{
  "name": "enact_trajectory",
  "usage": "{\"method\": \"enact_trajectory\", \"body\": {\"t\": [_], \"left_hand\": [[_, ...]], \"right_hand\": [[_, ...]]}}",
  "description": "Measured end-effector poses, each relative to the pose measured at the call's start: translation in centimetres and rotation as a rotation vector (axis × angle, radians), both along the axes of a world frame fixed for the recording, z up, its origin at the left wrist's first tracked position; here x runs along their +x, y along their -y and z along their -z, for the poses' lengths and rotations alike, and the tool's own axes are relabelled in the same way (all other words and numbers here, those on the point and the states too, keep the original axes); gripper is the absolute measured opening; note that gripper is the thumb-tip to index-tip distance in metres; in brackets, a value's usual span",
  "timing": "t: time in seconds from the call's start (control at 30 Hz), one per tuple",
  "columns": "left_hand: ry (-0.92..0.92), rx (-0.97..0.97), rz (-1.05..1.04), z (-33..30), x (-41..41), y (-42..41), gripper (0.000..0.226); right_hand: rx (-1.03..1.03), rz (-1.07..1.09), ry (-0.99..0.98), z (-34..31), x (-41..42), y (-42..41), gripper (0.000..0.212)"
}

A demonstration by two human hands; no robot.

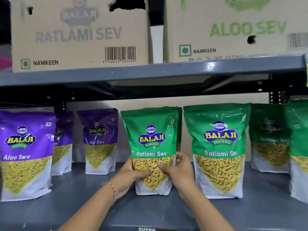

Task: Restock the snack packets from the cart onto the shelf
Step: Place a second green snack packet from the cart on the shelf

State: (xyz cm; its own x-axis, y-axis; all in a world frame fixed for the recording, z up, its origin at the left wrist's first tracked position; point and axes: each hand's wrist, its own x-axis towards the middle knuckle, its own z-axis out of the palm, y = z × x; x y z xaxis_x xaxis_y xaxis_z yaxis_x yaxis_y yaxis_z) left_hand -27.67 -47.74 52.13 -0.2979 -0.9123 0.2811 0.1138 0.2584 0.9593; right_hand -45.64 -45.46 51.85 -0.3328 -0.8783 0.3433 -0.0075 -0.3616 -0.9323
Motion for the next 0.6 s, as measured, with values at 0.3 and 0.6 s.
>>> {"method": "enact_trajectory", "body": {"t": [0.3, 0.6], "left_hand": [[-0.067, -0.059, -0.233, -2.1, 5.0, -6.8, 0.075], [0.053, 0.409, -0.715, 12.9, 26.4, -27.9, 0.019]], "right_hand": [[-0.343, 0.259, -0.269, -0.5, 2.7, -7.8, 0.087], [-0.433, -0.751, -0.699, 12.8, 19.3, -17.1, 0.044]]}}
